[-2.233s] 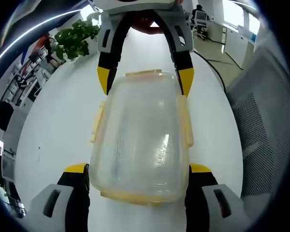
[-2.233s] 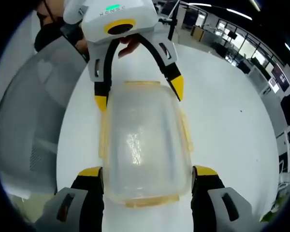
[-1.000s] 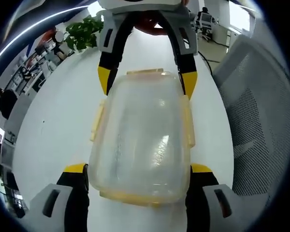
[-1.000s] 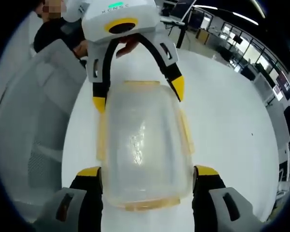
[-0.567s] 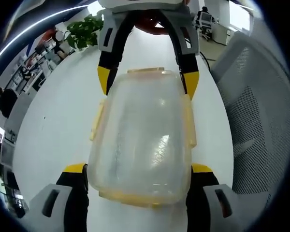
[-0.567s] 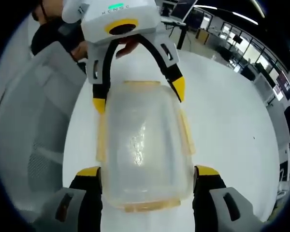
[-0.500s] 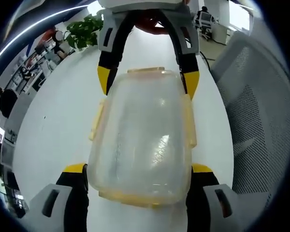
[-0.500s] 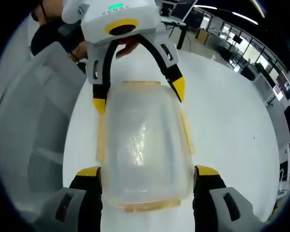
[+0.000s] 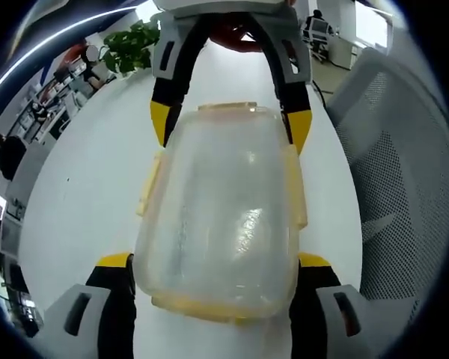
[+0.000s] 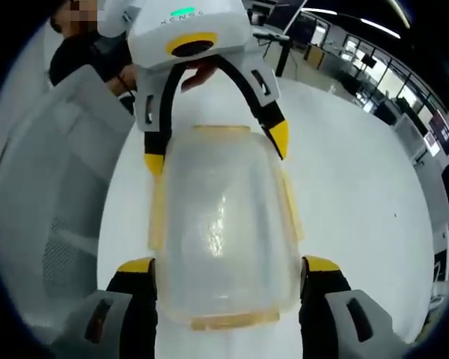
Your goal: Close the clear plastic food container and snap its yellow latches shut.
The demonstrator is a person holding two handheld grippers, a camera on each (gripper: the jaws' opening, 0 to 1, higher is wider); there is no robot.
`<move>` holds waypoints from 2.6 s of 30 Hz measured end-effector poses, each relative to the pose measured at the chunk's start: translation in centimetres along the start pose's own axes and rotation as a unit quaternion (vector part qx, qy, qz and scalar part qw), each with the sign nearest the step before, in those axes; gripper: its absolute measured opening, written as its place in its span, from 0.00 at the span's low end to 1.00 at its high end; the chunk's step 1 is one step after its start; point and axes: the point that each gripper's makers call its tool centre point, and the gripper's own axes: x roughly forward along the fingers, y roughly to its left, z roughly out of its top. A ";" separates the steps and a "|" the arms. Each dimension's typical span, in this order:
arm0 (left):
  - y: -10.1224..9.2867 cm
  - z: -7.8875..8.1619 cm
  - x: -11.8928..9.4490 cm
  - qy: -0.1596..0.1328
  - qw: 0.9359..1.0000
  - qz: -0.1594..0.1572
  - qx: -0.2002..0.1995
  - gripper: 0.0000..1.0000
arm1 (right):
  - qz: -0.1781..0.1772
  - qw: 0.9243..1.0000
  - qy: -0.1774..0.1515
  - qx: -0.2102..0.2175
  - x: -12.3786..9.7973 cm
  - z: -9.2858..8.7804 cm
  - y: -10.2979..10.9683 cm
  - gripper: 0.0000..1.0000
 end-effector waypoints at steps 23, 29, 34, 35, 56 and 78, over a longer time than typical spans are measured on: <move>2.7 0.3 0.9 -0.005 1.000 0.006 -0.003 0.87 | 0.003 1.000 0.004 -0.006 0.5 -0.1 -2.8 0.79; 3.5 0.3 1.1 -0.004 1.000 0.007 -0.004 0.87 | 0.003 1.000 0.004 -0.008 0.6 -0.1 -3.7 0.80; 4.2 0.4 1.3 -0.004 1.000 0.007 -0.005 0.87 | 0.003 1.000 0.004 -0.008 0.7 -0.2 -4.5 0.80; 4.4 0.4 1.4 -0.005 1.000 0.007 -0.005 0.87 | 0.003 1.000 0.004 -0.008 0.7 -0.2 -4.6 0.80; 7.6 1.0 2.5 -0.013 1.000 0.005 -0.008 0.87 | 0.000 1.000 0.001 -0.008 1.1 -0.4 -7.9 0.81; 8.8 1.4 3.0 -0.019 1.000 0.002 0.001 0.87 | -0.009 1.000 0.006 -0.003 1.4 -0.7 -9.2 0.82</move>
